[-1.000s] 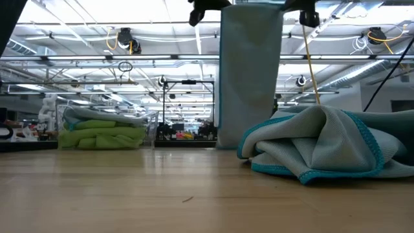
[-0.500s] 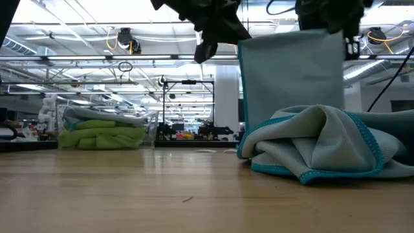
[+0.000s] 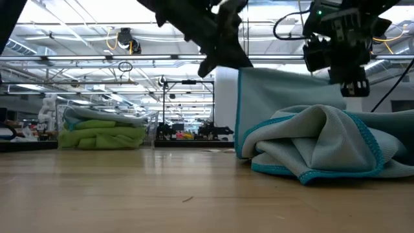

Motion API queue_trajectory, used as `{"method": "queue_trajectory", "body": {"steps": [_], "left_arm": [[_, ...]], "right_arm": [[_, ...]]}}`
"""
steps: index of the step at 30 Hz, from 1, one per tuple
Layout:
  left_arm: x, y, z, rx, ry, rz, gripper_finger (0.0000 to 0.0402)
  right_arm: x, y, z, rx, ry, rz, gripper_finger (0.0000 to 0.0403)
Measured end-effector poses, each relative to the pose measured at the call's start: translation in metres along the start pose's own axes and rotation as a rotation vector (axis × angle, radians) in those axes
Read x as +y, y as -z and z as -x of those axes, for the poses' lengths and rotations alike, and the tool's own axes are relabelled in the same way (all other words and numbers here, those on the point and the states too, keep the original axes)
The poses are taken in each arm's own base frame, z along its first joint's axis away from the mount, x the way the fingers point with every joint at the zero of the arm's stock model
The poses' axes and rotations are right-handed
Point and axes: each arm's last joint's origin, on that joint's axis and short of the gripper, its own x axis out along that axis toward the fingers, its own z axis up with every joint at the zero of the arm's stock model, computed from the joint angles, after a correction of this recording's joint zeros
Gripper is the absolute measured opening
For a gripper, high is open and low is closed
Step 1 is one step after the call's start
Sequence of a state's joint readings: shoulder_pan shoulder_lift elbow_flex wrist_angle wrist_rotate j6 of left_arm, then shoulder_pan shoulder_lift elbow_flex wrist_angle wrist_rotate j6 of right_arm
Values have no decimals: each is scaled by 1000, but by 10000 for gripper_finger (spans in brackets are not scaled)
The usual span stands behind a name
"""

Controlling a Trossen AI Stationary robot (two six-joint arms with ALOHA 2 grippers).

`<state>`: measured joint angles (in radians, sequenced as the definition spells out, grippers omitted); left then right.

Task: Fold microfiber towels
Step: Fold the left blue microfiber cloth

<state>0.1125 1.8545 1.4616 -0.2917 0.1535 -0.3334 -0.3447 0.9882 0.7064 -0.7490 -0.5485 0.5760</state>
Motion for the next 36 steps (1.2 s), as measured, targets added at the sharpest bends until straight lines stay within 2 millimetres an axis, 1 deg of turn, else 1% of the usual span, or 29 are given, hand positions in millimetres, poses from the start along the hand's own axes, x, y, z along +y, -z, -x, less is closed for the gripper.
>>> {"method": "queue_trajectory", "body": {"steps": [6, 9, 16, 21, 27, 32, 36], "left_arm": [[31, -1, -17, -6, -51, -19, 5], [43, -1, -23, -11, -71, -11, 13], [65, 0, -34, -14, -100, 2, 6], [70, 2, -45, -34, -99, -18, 19], [76, 4, -53, -54, -124, -36, 6], [81, 8, -58, -47, -177, -33, 24], [83, 7, -58, -52, -202, -47, 23]], "right_arm": [[-11, -9, -1, -126, 161, 27, 0], [-17, -14, 1, -180, 245, 34, 0], [-28, -23, 6, -231, 309, 72, 0], [-34, -27, 4, -222, 356, 73, 0], [-39, -38, -2, -251, 424, 91, 0], [-44, -43, -9, -242, 448, 72, 0], [-46, -44, -10, -250, 480, 65, 16]]}}
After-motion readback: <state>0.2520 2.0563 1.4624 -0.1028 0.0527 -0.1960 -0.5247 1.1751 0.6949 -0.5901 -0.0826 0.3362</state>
